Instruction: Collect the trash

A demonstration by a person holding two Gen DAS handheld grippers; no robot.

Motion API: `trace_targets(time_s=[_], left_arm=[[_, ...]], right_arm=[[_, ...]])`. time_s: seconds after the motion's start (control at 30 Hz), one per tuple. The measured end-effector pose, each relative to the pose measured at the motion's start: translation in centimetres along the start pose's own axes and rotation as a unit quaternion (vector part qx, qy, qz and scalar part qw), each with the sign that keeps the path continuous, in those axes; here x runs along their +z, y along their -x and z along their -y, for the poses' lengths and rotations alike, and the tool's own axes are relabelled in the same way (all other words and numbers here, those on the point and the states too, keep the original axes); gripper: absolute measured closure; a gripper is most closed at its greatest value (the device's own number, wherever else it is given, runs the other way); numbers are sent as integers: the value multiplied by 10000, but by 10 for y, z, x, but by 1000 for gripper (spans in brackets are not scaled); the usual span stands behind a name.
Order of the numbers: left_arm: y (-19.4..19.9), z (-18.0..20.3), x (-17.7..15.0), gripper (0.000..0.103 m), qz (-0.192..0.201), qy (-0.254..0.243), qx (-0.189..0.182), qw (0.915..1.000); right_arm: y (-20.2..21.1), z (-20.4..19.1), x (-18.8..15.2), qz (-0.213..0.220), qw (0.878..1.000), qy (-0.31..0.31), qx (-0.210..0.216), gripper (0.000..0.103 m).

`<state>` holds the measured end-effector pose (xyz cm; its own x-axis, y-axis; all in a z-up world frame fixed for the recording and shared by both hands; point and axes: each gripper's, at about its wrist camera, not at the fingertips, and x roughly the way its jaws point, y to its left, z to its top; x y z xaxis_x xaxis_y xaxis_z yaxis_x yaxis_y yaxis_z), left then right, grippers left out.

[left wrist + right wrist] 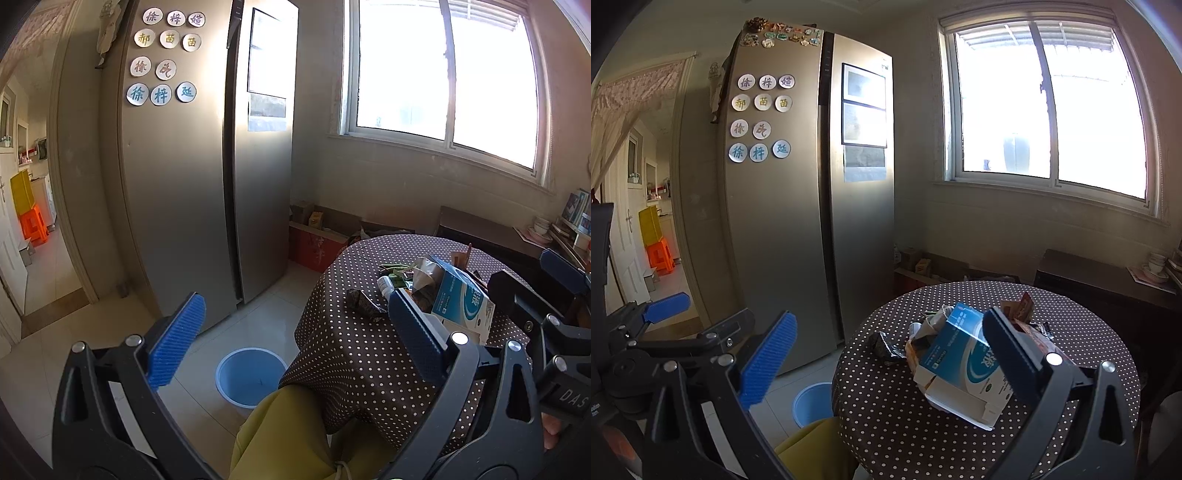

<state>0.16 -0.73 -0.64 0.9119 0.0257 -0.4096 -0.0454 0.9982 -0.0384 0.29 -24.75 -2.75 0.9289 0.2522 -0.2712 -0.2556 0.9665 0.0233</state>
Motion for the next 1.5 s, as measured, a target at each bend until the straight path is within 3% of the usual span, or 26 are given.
trace_targets(time_s=[1.5], left_arm=[[-3,4,-1,6,-56,-55,-30,10000]], right_arm=[[-1,7,-3,-131,9998,-94,70,4]])
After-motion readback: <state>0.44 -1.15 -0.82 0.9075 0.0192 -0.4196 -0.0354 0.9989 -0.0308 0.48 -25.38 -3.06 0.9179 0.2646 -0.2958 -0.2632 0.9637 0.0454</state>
